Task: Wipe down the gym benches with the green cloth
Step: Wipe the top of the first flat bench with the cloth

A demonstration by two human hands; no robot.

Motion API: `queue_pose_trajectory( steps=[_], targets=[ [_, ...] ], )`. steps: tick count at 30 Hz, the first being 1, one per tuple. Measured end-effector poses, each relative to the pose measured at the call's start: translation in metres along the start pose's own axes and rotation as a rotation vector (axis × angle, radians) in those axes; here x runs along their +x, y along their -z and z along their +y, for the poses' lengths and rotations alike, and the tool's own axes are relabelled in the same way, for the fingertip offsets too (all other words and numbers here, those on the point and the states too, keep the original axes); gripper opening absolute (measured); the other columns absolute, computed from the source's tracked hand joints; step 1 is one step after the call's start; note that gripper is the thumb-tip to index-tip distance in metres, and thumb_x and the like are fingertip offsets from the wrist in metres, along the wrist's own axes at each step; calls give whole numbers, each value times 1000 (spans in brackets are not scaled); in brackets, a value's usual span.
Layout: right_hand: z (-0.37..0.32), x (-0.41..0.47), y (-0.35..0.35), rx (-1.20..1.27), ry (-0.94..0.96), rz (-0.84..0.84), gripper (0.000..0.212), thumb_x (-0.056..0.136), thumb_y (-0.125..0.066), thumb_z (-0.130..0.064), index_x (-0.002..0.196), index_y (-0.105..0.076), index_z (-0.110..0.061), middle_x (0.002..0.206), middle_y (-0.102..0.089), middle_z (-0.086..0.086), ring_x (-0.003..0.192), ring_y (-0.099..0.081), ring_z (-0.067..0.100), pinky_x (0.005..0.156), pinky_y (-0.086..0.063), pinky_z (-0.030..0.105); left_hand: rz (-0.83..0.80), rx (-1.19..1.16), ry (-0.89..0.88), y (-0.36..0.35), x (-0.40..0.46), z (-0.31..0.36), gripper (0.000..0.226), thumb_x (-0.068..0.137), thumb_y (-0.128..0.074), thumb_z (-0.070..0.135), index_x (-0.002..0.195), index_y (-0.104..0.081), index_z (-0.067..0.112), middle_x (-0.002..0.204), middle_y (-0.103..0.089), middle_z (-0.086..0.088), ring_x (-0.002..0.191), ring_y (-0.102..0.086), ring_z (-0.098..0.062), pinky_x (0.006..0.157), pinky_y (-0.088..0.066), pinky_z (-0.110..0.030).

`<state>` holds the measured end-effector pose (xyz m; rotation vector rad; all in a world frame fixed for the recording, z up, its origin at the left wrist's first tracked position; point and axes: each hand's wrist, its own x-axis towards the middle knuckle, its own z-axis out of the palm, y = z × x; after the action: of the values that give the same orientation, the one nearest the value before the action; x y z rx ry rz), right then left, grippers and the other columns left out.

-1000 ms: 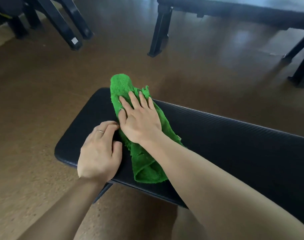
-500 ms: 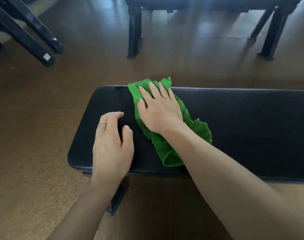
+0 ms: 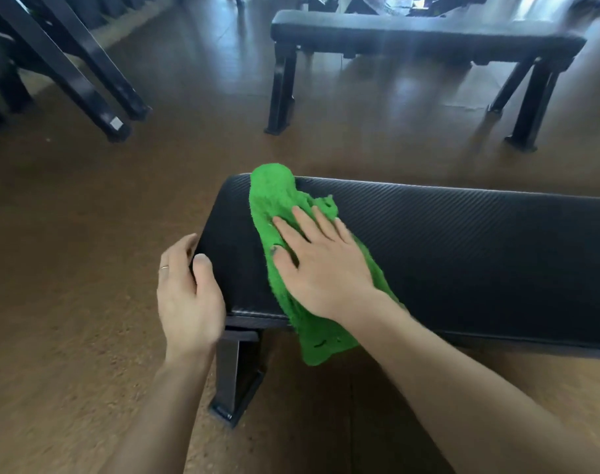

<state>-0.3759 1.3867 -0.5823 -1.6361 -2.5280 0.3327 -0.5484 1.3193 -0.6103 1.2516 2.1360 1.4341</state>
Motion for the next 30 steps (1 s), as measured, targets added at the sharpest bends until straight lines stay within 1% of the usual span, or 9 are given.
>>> queue_pose_trajectory(
  steps=[4,7,9,13,17,18,23,27,30],
  targets=[
    [54,-18,16,-60,-195,-23,60,107,-16,-55,164,-8,-40,174,0,-6,160,4,18,129,3,42,-37,-80,46,0,1,2,38,107,-34,25,138,-56,24,139,-55,10,127,-47,-6,112,-39,-34],
    [47,-17,17,-75,-284,-58,63,107,-11,-53,165,0,-33,174,6,0,160,10,24,129,5,46,-8,-160,105,-3,0,4,40,105,-32,27,134,-59,28,135,-58,11,126,-50,-7,112,-42,-39],
    [15,-10,11,-75,-233,-49,64,107,-8,-50,166,1,-27,174,6,4,160,9,28,128,4,50,12,-241,164,-3,-1,3,43,102,-30,29,131,-61,32,133,-60,13,125,-53,-7,111,-43,-40],
    [-44,2,-8,-64,19,-34,62,108,-8,-47,166,-2,-26,174,1,5,160,5,29,128,2,51,1,-353,199,-2,4,2,47,99,-27,32,130,-62,32,128,-63,12,120,-57,-5,105,-47,-33],
    [-28,-4,-8,-47,145,-31,62,106,-11,-50,166,-8,-33,174,-4,-2,160,3,23,129,1,46,-21,-410,231,-1,6,1,45,107,-25,22,133,-61,27,122,-62,17,102,-57,17,86,-46,-8],
    [-17,-12,-5,-51,165,-30,63,105,-11,-53,165,-9,-36,174,-4,-4,160,3,21,129,1,45,-27,-423,242,0,5,2,45,107,-24,22,132,-61,27,122,-63,17,100,-57,18,83,-44,-7],
    [18,-51,7,-209,271,-54,66,105,-12,-62,165,-5,-36,174,-3,-4,160,3,22,130,1,41,-18,-547,329,-1,9,0,47,100,-26,31,123,-67,33,122,-69,14,113,-62,1,101,-47,-26],
    [-11,-25,-5,-224,491,-44,64,107,-24,-56,165,-19,-30,172,-17,2,159,-12,29,129,-11,48,-43,-657,388,-2,16,-2,45,105,-27,25,128,-66,22,123,-71,5,117,-65,-8,108,-48,-33],
    [-38,13,-13,-156,510,-22,56,109,-26,-50,163,-25,-33,172,-19,-1,159,-11,26,128,-8,45,-126,-757,430,4,24,-6,48,105,-29,27,137,-63,18,132,-69,-6,126,-63,-23,114,-44,-47]
  ],
)
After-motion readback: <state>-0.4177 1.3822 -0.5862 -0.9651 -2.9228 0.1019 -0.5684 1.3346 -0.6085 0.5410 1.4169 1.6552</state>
